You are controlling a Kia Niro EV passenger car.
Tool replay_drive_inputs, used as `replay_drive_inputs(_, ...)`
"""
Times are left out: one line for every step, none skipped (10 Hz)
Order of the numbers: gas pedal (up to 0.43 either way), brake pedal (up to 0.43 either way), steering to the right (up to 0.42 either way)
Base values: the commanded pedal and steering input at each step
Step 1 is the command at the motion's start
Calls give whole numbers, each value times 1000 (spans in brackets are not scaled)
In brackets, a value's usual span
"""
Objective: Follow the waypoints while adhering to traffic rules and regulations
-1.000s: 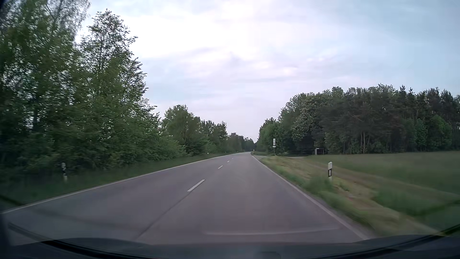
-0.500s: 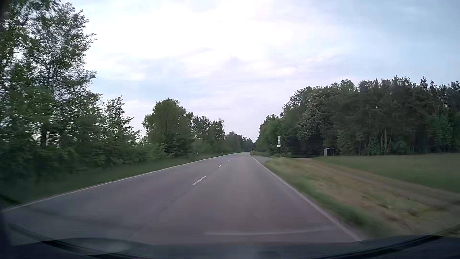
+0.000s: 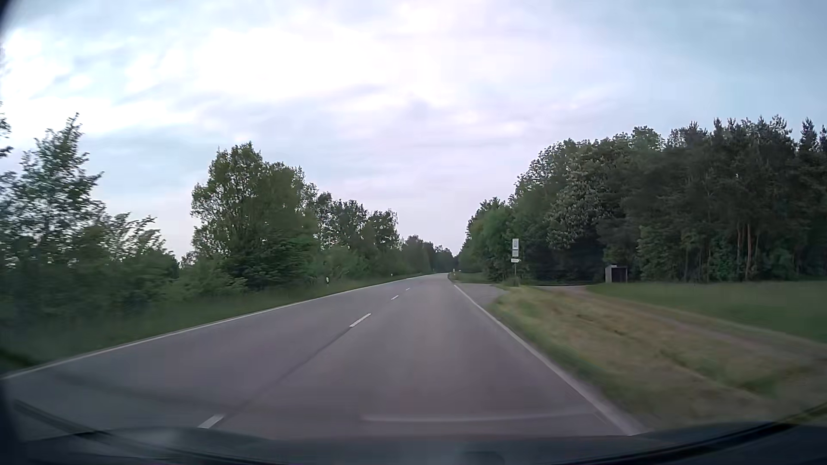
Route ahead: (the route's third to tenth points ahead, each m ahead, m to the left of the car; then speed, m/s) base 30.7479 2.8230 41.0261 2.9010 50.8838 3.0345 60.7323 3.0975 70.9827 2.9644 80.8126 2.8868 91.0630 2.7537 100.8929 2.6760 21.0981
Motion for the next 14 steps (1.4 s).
replay_drive_inputs(220, 0, 1)
replay_drive_inputs(220, 0, 1)
replay_drive_inputs(220, 0, 0)
replay_drive_inputs(220, 0, -1)
replay_drive_inputs(220, 0, -2)
replay_drive_inputs(220, 0, -3)
replay_drive_inputs(220, 0, -4)
replay_drive_inputs(220, 0, -4)
replay_drive_inputs(220, 0, -4)
replay_drive_inputs(220, 0, -4)
replay_drive_inputs(220, 0, -4)
replay_drive_inputs(220, 0, -4)
replay_drive_inputs(220, 0, -4)
replay_drive_inputs(220, 0, -4)
